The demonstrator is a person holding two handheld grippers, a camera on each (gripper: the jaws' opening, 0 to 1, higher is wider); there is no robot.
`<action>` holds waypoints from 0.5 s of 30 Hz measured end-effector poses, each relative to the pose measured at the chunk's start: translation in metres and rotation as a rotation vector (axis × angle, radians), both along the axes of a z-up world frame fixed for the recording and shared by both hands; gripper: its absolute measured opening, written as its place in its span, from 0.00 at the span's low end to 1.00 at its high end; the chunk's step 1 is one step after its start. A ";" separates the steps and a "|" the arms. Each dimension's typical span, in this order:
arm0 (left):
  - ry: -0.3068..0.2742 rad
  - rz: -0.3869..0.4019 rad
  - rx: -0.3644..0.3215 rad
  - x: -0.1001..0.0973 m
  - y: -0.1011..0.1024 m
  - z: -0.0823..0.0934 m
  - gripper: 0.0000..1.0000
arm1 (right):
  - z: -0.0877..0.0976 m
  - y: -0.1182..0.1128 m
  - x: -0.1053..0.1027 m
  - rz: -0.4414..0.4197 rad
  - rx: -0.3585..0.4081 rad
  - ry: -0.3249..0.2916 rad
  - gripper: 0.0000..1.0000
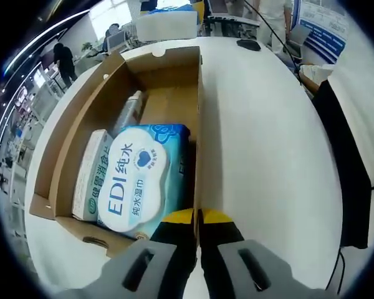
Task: Operate the shoe box by opening the lid, removing the specified soft item, and placing it in the target area until the item is outside and the box remains undamaged.
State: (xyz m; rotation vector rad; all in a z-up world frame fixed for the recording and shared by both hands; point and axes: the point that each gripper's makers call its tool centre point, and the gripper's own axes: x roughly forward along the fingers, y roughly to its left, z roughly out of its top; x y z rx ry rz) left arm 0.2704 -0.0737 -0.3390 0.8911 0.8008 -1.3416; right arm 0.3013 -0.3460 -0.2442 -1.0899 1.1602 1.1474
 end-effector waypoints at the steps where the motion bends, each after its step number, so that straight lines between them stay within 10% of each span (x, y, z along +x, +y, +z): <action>1: 0.000 -0.001 0.000 0.000 0.000 0.000 0.01 | 0.000 -0.001 0.000 -0.004 -0.001 0.001 0.60; 15: 0.000 0.001 0.000 0.000 0.000 0.001 0.01 | 0.000 -0.024 -0.001 -0.021 -0.017 0.009 0.60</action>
